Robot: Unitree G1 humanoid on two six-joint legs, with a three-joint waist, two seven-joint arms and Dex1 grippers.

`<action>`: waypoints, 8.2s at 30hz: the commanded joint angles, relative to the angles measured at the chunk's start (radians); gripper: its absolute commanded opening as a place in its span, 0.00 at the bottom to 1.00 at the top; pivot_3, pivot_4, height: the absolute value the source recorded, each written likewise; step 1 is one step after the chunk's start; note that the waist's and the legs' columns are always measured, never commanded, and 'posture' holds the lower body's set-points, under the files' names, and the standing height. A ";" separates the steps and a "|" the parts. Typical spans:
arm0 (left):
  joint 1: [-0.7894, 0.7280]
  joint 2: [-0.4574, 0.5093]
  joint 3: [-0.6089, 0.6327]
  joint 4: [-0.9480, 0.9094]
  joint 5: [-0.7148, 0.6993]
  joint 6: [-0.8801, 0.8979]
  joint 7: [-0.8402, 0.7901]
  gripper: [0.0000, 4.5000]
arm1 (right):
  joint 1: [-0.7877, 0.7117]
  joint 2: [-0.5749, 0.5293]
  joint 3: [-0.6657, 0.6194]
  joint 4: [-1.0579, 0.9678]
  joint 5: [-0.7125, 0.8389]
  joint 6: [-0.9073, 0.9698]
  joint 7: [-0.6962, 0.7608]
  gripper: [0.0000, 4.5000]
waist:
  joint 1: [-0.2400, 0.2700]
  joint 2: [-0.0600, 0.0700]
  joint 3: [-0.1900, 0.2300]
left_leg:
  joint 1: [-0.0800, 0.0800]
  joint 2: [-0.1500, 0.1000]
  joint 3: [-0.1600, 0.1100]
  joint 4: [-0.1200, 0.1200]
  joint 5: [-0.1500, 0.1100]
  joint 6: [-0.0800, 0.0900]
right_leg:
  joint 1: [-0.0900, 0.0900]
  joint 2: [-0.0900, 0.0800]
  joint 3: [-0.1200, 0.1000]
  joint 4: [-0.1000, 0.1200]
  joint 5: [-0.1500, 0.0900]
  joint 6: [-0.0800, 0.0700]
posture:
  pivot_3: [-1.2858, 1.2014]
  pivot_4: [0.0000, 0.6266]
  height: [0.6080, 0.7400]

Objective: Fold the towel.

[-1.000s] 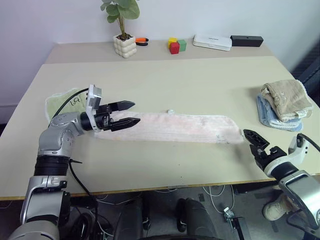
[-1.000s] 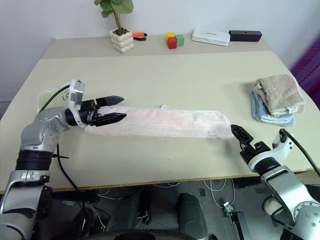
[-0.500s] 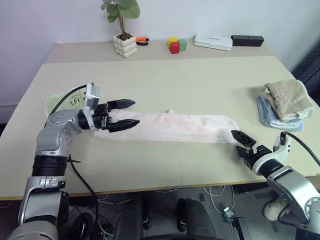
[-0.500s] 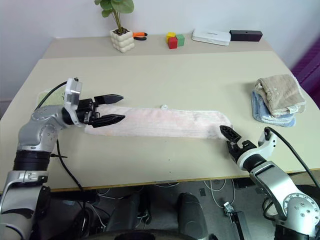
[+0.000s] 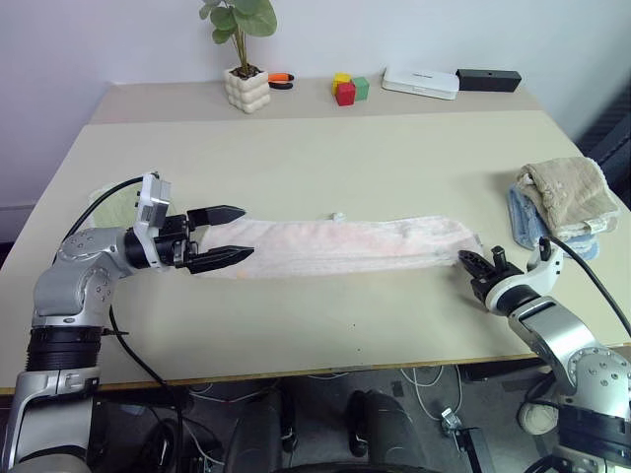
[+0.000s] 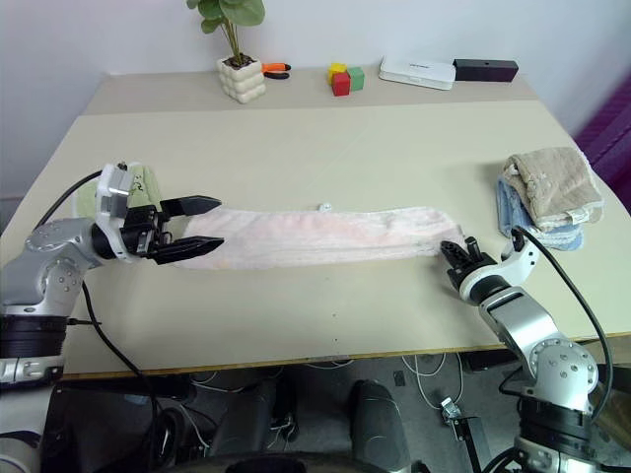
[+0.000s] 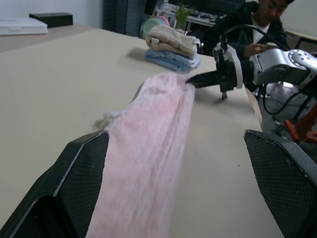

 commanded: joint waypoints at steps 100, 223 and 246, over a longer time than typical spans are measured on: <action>0.547 -0.308 0.298 -0.519 -1.097 0.434 1.368 1.00 | -0.363 -0.019 0.448 -0.023 -1.185 -0.442 1.147 0.98 | -0.001 -0.005 0.000 | 0.004 0.000 -0.002 0.001 0.002 -0.006 | 0.001 0.000 -0.001 0.006 0.000 0.000 | 0.52 0.24 1.00; -0.250 -0.818 -0.204 0.176 0.230 0.091 0.904 0.02 | -0.224 0.327 0.378 -0.079 -1.199 -0.306 0.533 0.00 | 0.019 0.000 -0.002 | -0.012 -0.003 -0.004 0.005 0.005 -0.004 | -0.004 0.002 -0.006 -0.003 0.009 0.006 | 0.52 0.24 1.00; -0.301 -0.759 -0.129 0.117 0.140 0.186 0.848 0.31 | -0.360 0.248 0.200 -0.030 -1.113 -0.326 0.546 0.29 | -0.002 0.001 -0.002 | -0.011 -0.003 -0.005 0.005 0.004 -0.002 | -0.005 0.002 -0.005 0.000 0.009 0.006 | 0.52 0.24 1.00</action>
